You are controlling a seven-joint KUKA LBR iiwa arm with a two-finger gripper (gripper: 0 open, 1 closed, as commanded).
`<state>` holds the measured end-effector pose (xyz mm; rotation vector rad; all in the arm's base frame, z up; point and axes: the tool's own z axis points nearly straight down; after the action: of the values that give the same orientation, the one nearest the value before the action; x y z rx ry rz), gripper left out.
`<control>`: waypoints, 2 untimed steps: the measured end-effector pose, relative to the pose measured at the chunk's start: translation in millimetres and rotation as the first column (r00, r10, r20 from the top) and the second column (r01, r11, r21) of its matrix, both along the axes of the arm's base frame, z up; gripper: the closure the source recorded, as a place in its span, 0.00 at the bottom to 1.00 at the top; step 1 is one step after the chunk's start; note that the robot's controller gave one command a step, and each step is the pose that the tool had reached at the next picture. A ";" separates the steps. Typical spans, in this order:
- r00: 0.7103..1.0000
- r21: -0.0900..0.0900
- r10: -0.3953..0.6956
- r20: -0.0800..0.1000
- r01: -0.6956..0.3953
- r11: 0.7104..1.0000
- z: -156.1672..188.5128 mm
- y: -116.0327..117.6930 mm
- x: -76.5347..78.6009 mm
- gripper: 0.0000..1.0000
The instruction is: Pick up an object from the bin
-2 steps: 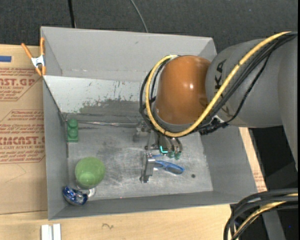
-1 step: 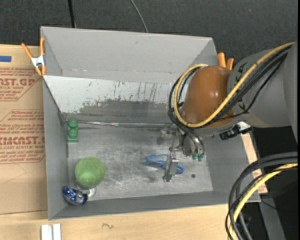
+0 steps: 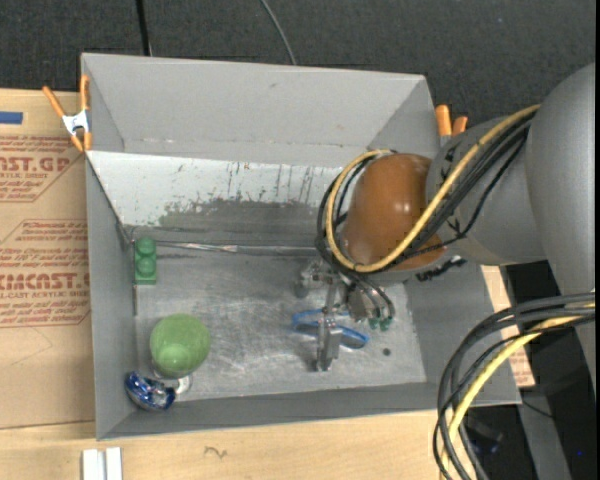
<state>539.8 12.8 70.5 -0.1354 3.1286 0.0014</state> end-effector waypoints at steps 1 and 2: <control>1.000 0.000 -0.001 -0.003 0.001 1.000 1.0 -0.1 -0.6 1.00; 0.938 -0.003 0.346 -0.001 -0.346 0.938 173.7 13.8 -20.0 1.00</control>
Offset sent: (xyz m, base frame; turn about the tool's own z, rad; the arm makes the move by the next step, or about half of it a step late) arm 0.0000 0.0000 0.0000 0.0000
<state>519.8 26.5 244.1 -0.6827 3.0570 -0.0010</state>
